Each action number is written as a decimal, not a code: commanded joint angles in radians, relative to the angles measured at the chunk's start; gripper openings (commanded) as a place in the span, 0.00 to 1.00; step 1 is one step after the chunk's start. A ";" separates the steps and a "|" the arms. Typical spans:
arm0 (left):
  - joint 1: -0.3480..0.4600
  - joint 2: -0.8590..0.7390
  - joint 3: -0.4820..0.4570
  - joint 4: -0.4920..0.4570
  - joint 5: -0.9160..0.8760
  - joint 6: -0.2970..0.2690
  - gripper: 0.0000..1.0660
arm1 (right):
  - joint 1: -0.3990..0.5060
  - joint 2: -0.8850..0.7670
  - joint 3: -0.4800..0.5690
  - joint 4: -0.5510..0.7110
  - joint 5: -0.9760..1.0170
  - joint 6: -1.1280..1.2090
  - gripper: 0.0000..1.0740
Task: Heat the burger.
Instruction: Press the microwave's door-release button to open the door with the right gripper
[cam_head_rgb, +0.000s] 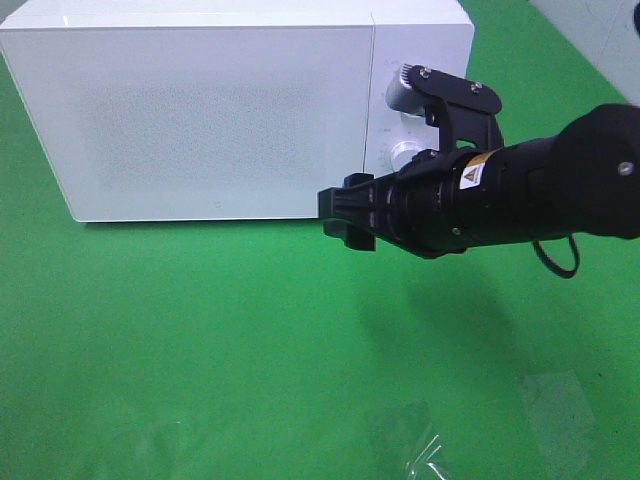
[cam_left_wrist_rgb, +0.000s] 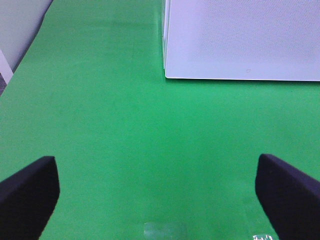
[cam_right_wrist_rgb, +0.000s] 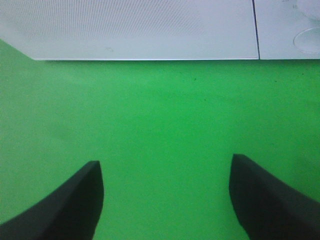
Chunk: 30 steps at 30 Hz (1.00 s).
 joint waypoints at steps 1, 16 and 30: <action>0.001 -0.017 0.003 0.002 -0.010 -0.002 0.94 | -0.021 -0.105 0.000 -0.125 0.187 -0.016 0.62; 0.001 -0.017 0.003 0.002 -0.010 -0.002 0.94 | -0.020 -0.409 0.000 -0.320 0.541 -0.016 0.64; 0.001 -0.017 0.003 0.002 -0.010 -0.002 0.94 | -0.021 -0.624 0.000 -0.396 0.828 -0.016 0.71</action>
